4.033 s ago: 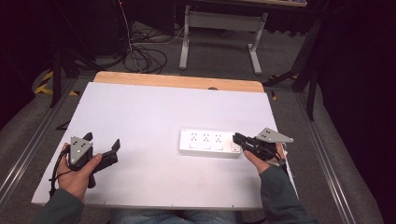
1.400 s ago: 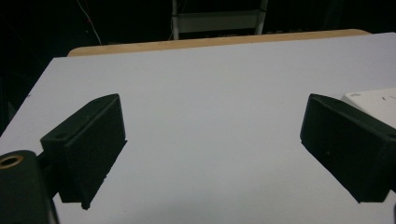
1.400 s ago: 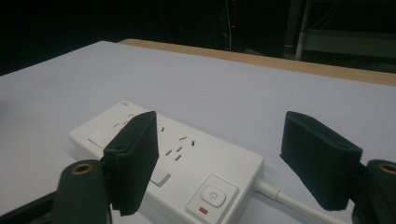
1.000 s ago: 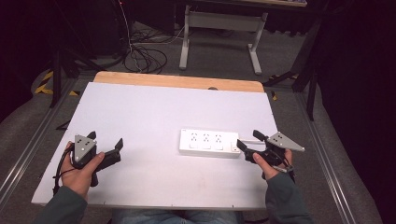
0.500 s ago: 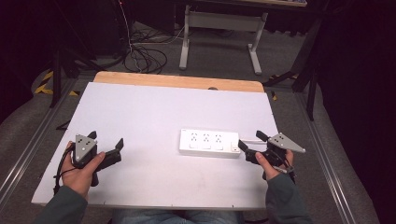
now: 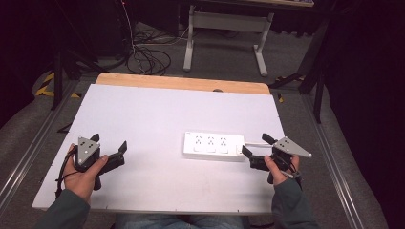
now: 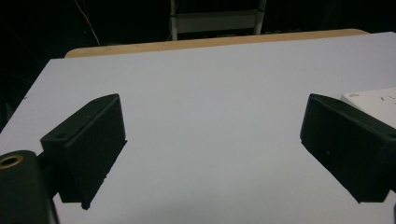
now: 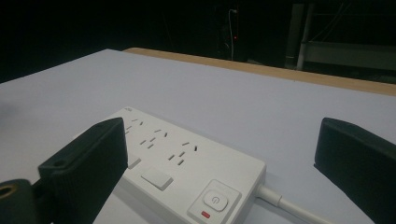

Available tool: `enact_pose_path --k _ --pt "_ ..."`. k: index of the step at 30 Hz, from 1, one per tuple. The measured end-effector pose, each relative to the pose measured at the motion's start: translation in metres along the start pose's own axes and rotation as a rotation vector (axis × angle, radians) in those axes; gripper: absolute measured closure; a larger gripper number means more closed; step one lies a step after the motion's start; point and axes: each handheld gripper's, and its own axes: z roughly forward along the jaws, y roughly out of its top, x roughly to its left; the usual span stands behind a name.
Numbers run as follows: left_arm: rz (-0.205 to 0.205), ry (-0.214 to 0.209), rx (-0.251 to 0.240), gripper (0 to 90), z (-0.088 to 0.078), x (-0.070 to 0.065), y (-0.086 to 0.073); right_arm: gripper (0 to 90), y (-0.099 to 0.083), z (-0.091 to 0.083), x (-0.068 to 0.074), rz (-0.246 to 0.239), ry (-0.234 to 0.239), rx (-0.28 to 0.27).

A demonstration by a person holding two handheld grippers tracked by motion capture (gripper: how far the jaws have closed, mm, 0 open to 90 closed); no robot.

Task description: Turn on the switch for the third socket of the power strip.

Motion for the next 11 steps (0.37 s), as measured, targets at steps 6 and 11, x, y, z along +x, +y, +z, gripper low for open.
enact_pose_path --k 6,11 --pt "0.003 -0.004 0.004 7.3 0.0014 -0.0009 0.0006 3.2 -0.0011 -0.0002 -0.0002 -0.004 0.003 0.008" --pt "0.007 -0.008 0.003 7.3 0.0025 -0.0019 0.001 3.1 -0.0013 -0.0017 -0.0008 -0.007 0.001 0.006"
